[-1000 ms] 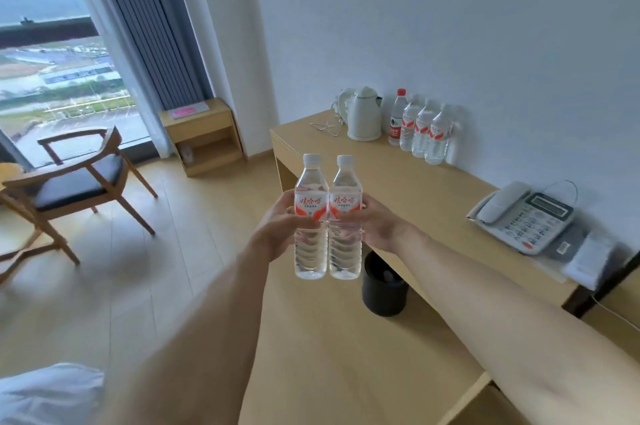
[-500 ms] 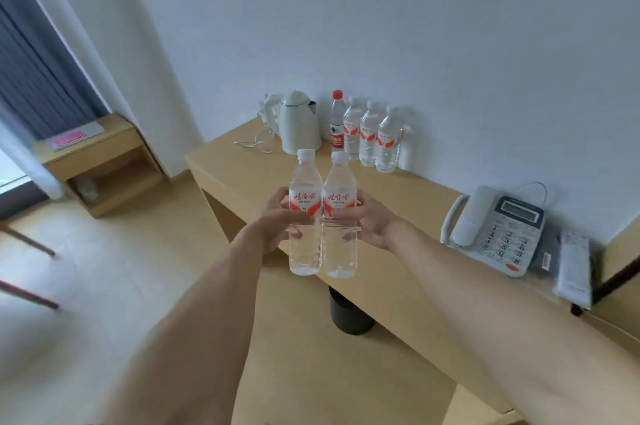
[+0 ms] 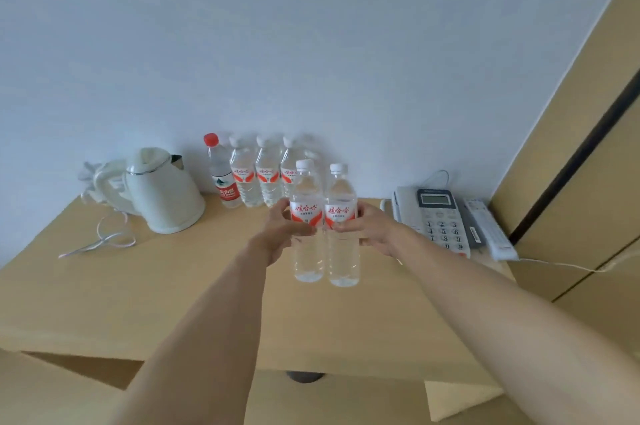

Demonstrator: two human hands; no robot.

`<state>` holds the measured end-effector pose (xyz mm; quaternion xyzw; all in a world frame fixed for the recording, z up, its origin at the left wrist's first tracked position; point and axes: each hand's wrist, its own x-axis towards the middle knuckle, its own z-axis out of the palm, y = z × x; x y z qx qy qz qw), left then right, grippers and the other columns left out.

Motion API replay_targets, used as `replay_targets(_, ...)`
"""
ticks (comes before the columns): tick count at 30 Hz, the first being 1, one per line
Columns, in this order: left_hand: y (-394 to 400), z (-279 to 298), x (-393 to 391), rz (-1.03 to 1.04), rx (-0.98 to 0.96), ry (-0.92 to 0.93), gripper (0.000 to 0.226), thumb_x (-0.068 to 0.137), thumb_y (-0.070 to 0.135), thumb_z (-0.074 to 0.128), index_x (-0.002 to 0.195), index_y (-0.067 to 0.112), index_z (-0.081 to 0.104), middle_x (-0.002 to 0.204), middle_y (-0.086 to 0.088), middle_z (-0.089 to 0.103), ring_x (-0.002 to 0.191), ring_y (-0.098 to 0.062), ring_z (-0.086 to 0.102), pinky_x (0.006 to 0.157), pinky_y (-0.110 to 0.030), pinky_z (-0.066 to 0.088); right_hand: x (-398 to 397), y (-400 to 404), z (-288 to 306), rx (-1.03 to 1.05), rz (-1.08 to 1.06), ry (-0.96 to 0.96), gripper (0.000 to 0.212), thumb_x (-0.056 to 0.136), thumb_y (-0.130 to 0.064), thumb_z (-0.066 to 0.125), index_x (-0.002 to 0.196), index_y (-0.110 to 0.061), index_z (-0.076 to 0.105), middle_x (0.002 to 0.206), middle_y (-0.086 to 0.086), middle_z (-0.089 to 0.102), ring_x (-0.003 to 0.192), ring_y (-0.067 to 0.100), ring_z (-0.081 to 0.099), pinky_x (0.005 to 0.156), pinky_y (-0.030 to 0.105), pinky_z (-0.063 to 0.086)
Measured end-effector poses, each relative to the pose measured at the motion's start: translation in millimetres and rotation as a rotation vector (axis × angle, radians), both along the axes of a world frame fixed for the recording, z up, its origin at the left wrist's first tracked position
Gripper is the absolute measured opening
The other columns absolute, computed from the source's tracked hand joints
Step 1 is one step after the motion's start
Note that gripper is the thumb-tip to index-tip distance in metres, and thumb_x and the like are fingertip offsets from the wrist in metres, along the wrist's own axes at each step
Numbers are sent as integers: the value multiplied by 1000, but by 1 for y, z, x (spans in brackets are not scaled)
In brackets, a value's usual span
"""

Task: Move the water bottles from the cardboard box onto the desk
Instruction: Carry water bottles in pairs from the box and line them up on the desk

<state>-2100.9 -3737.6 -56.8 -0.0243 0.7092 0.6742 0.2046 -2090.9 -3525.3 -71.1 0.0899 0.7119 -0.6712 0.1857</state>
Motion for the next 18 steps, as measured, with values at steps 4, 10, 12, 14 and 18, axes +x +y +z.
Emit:
replay_targets(4, -7, -5, -45, -96, -32, 27, 71, 68, -17, 77, 130, 10, 55, 109, -9, 71, 101, -24, 67, 80, -30, 51, -20, -10, -7, 55, -136, 42, 50, 69, -13, 90, 108, -32, 65, 99, -13, 75, 94, 0, 68, 73, 19, 47)
replay_targets(10, -8, -17, -85, -228, -148, 46, 76, 61, -15, 83, 127, 13, 57, 115, -14, 71, 110, -29, 67, 103, -46, 50, -34, -11, -24, 166, -249, 99, 63, 64, -10, 93, 116, -27, 61, 109, -7, 72, 102, 7, 66, 78, 16, 49)
replay_targets(12, -6, -21, -93, -253, -181, 73, 76, 60, -13, 83, 126, 15, 57, 112, -10, 72, 109, -26, 67, 100, -42, 51, -40, -10, -28, 229, -262, 118, 64, 63, -14, 94, 116, -28, 62, 107, -9, 72, 101, 6, 66, 80, 19, 50)
replay_targets(14, -4, -24, -97, -265, -207, 113, 81, 58, -11, 84, 128, 20, 57, 111, -4, 72, 110, -24, 66, 91, -35, 52, -46, -8, -31, 308, -244, 140, 65, 62, -19, 95, 119, -28, 63, 108, -9, 72, 104, 8, 66, 91, 28, 52)
replay_targets(18, 2, -27, -107, -234, -284, 217, 97, 55, -4, 85, 141, 22, 49, 120, 1, 67, 116, -25, 60, 92, -39, 52, -60, -2, -29, 415, -201, 196, 64, 62, -17, 94, 118, -24, 63, 109, -6, 72, 108, 14, 65, 95, 34, 52)
